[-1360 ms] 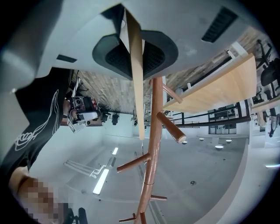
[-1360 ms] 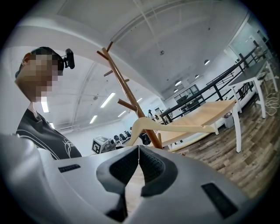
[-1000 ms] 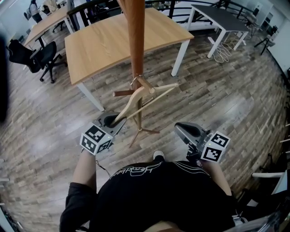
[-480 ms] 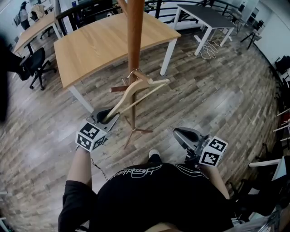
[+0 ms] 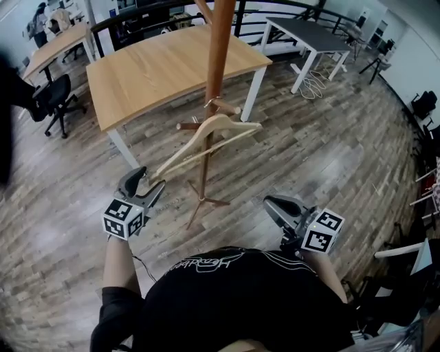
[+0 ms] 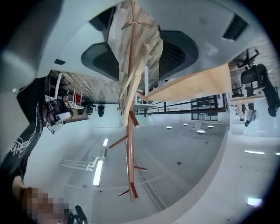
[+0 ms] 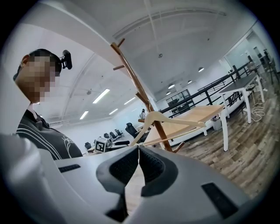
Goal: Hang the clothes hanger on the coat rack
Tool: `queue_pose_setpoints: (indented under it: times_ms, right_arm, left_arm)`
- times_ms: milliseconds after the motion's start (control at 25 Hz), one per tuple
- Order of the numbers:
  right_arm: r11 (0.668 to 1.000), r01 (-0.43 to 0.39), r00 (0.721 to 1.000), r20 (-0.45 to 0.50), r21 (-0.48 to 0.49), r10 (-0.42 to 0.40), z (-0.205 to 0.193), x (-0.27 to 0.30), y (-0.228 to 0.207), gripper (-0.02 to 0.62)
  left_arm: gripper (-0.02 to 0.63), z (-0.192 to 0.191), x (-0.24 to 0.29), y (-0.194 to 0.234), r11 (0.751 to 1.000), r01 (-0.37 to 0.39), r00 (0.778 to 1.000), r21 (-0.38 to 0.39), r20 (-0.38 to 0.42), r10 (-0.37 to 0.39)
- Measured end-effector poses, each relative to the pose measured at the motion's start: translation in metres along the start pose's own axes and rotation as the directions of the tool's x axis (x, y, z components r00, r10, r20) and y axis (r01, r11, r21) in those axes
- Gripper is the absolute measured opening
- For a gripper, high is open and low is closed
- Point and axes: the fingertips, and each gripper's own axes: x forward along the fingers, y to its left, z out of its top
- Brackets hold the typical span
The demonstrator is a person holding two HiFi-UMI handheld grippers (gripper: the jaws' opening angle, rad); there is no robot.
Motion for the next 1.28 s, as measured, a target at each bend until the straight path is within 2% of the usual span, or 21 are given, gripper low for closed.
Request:
queue_pose_setpoints:
  times_ms: [160, 240, 360, 520, 640, 720, 760, 840, 920, 1000, 1160, 1280]
  right_arm:
    - [0.997, -0.063, 0.998, -0.02, -0.039, 0.062, -0.007, 0.001, 0.022, 0.04]
    - [0.995, -0.091, 0.995, -0.029, -0.043, 0.09, -0.01, -0.005, 0.031, 0.04]
    - [0.99, -0.134, 0.991, -0.035, -0.049, 0.133, -0.014, -0.021, 0.047, 0.04]
    - [0.981, -0.182, 0.983, -0.034, -0.066, 0.18, -0.024, -0.059, 0.067, 0.04]
    - [0.974, -0.215, 0.977, -0.014, -0.067, 0.214, -0.035, -0.097, 0.081, 0.04]
    - [0.969, -0.238, 0.971, -0.009, -0.07, 0.238, -0.044, -0.124, 0.09, 0.04]
    - [0.966, -0.249, 0.969, -0.009, -0.072, 0.249, -0.049, -0.136, 0.095, 0.04]
    - [0.96, -0.268, 0.963, -0.01, -0.075, 0.268, -0.058, -0.159, 0.107, 0.04]
    - [0.957, -0.282, 0.959, -0.015, -0.075, 0.281, -0.069, -0.182, 0.119, 0.04]
    - [0.954, -0.292, 0.957, -0.023, -0.075, 0.291, -0.079, -0.205, 0.13, 0.04]
    - [0.945, -0.317, 0.948, -0.026, -0.085, 0.316, -0.096, -0.246, 0.151, 0.04]
    - [0.938, -0.328, 0.944, -0.003, -0.116, 0.33, -0.099, -0.276, 0.163, 0.04]
  left_arm:
    - [0.264, 0.022, -0.056, -0.008, 0.99, -0.114, 0.986, -0.089, 0.11, 0.123]
    - [0.264, 0.042, -0.077, -0.028, 0.981, -0.102, 0.976, -0.164, 0.175, 0.13]
    - [0.262, 0.078, -0.093, -0.085, 0.978, 0.003, 0.966, -0.208, 0.252, 0.051]
    - [0.231, 0.112, -0.098, -0.185, 0.971, 0.154, 0.941, -0.186, 0.327, -0.087]
    - [0.195, 0.116, -0.097, -0.267, 0.945, 0.272, 0.918, -0.182, 0.343, -0.198]
    - [0.162, 0.113, -0.1, -0.317, 0.927, 0.323, 0.906, -0.189, 0.344, -0.246]
    - [0.142, 0.111, -0.103, -0.338, 0.92, 0.342, 0.9, -0.192, 0.346, -0.263]
    - [0.055, 0.108, -0.114, -0.375, 0.905, 0.373, 0.889, -0.206, 0.359, -0.285]
    - [0.024, 0.105, -0.125, -0.405, 0.891, 0.391, 0.88, -0.232, 0.378, -0.287]
    - [0.009, 0.103, -0.134, -0.434, 0.884, 0.398, 0.875, -0.247, 0.39, -0.285]
    - [0.006, 0.096, -0.142, -0.487, 0.886, 0.399, 0.874, -0.238, 0.39, -0.289]
    - [0.006, 0.095, -0.147, -0.52, 0.853, 0.448, 0.851, -0.268, 0.421, -0.314]
